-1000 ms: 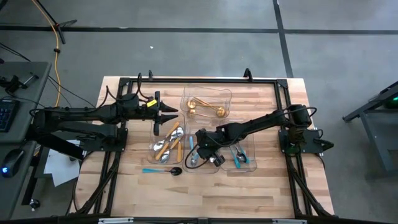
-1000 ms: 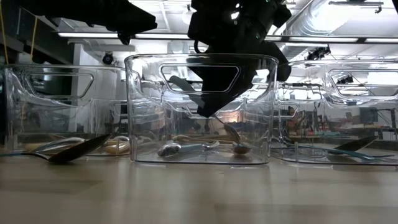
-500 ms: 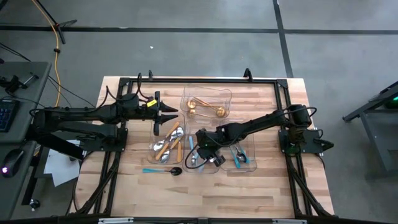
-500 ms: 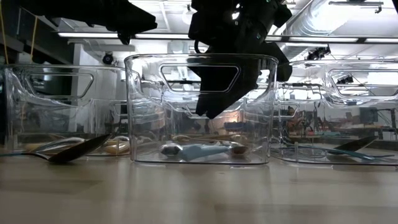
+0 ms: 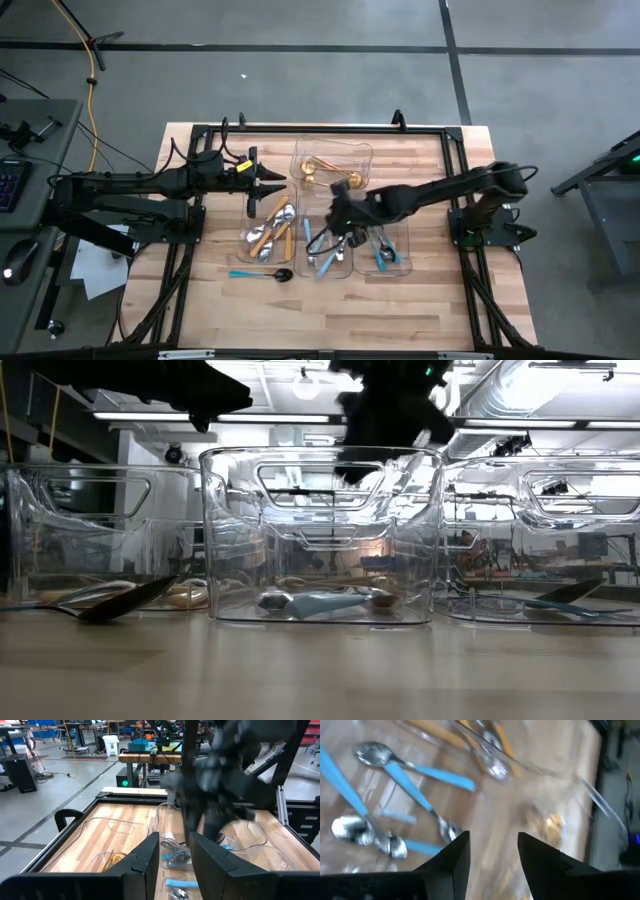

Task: Sort silverware by color (type)
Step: Put the blue spoon into the right transparent bin

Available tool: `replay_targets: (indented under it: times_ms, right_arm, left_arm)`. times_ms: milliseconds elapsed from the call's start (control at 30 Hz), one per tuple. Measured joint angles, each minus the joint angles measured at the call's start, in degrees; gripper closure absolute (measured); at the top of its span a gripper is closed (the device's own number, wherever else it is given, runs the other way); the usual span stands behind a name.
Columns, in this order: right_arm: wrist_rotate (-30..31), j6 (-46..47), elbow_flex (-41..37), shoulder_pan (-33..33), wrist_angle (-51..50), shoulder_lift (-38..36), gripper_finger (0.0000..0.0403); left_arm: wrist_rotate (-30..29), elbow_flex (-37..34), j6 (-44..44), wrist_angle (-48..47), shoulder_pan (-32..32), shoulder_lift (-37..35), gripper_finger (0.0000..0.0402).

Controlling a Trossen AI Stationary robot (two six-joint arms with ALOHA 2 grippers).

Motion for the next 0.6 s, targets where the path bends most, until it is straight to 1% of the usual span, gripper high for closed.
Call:
replay_targets:
  times_ms: [100, 200, 300, 400, 467, 600]
  right_arm:
    - [2.39, 6.12, 0.00, -0.05, -6.13, -4.33, 0.0253]
    - [2.58, 14.07, -0.25, -0.03, -13.84, -8.80, 0.0253]
    - [2.58, 21.69, -4.17, 0.11, -17.02, -14.12, 0.0253]
    - [3.28, 26.61, -12.61, 1.19, -14.07, -20.81, 0.0253]
    - [4.19, 29.80, -19.09, 2.14, -11.06, -25.37, 0.0253]
    - [4.94, 33.49, -29.49, 3.40, -1.06, -33.59, 0.0253]
  left_arm:
    - [-0.01, 0.00, 0.00, 0.01, 0.00, 0.00, 0.0305]
    - [-0.02, 0.00, 0.00, -0.03, 0.00, 0.00, 0.0305]
    - [0.17, 0.00, 0.00, -0.49, -0.02, -0.02, 0.0305]
    - [3.43, 0.00, -0.02, -2.45, 0.02, -1.63, 0.0305]
    - [5.78, 0.00, -0.01, -3.83, -0.01, -4.44, 0.0305]
    - [5.55, -0.39, 1.55, -5.12, -0.02, -11.37, 0.0305]
